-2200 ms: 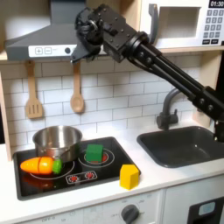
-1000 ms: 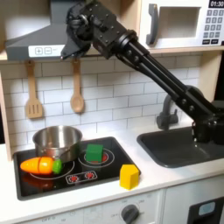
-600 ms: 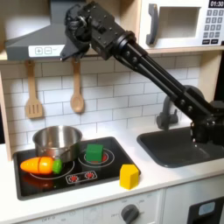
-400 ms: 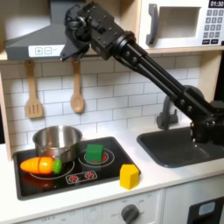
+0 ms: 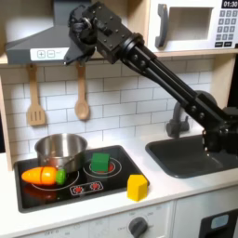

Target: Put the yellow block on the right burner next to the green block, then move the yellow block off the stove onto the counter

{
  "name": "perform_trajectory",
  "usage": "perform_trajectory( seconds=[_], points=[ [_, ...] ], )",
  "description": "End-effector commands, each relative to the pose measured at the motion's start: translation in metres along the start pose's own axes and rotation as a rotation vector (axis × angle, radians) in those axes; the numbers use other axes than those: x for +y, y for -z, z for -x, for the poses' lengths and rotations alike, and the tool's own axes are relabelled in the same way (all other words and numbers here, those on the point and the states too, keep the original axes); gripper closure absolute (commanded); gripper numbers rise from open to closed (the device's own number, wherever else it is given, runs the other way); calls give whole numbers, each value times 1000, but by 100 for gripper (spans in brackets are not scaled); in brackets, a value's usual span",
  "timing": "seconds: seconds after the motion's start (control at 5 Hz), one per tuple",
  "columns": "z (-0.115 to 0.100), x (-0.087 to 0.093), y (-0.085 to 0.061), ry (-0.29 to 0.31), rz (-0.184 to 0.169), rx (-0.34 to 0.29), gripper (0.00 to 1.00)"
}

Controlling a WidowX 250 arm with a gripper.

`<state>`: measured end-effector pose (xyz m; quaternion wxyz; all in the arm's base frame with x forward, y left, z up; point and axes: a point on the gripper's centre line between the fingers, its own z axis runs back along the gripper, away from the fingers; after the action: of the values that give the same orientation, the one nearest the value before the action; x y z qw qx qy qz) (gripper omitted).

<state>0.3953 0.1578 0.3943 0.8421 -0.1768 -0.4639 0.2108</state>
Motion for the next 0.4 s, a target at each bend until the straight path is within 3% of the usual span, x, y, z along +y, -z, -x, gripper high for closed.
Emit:
perform_trajectory(
  seconds=[0.0, 0.2],
  points=[
    [8, 3, -6, -12, -7, 56, 100],
    [26, -1, -4, -7, 11, 121, 100]
  ],
)
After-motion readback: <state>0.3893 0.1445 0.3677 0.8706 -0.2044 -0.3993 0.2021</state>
